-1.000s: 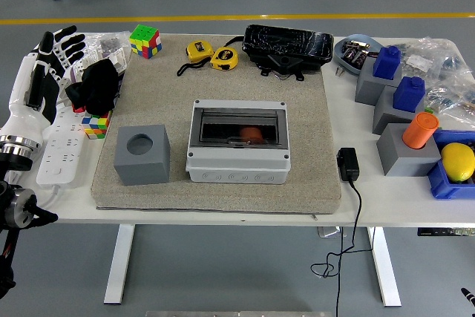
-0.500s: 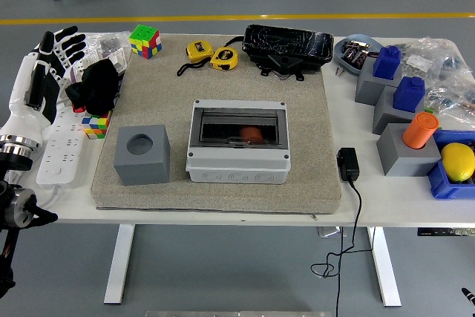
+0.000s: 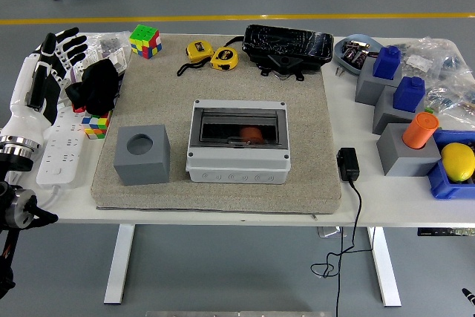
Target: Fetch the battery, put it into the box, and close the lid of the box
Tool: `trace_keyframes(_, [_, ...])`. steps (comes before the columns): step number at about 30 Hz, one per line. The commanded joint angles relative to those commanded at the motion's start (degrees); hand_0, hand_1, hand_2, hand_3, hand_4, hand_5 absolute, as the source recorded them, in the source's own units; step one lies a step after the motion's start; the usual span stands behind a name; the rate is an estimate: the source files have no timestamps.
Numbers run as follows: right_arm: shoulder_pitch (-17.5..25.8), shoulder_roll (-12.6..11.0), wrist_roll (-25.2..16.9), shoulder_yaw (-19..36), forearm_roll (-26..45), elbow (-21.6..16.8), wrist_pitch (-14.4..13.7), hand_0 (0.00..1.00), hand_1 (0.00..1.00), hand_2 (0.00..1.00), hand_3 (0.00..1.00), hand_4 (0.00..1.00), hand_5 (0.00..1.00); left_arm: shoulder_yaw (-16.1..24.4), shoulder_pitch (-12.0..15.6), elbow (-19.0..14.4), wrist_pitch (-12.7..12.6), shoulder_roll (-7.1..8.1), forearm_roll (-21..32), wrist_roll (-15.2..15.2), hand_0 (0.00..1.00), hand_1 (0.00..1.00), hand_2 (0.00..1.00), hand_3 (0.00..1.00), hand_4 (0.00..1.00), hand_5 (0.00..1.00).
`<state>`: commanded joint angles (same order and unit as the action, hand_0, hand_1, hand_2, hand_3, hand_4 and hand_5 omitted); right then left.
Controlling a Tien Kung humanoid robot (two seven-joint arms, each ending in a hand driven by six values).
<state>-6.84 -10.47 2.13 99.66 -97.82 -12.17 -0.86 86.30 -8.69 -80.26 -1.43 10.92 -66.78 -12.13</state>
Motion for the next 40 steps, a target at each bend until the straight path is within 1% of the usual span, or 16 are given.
trace_keyframes(40, [-0.1,0.1,0.0,0.5,-0.2,-0.1,0.0,0.793,0.737,0.739,0.795,0.998,0.935,0.1,0.0,0.0,-0.1,0.05,0.0,-0.1,0.822,0.814,0.783,0.797,0.998,0.958])
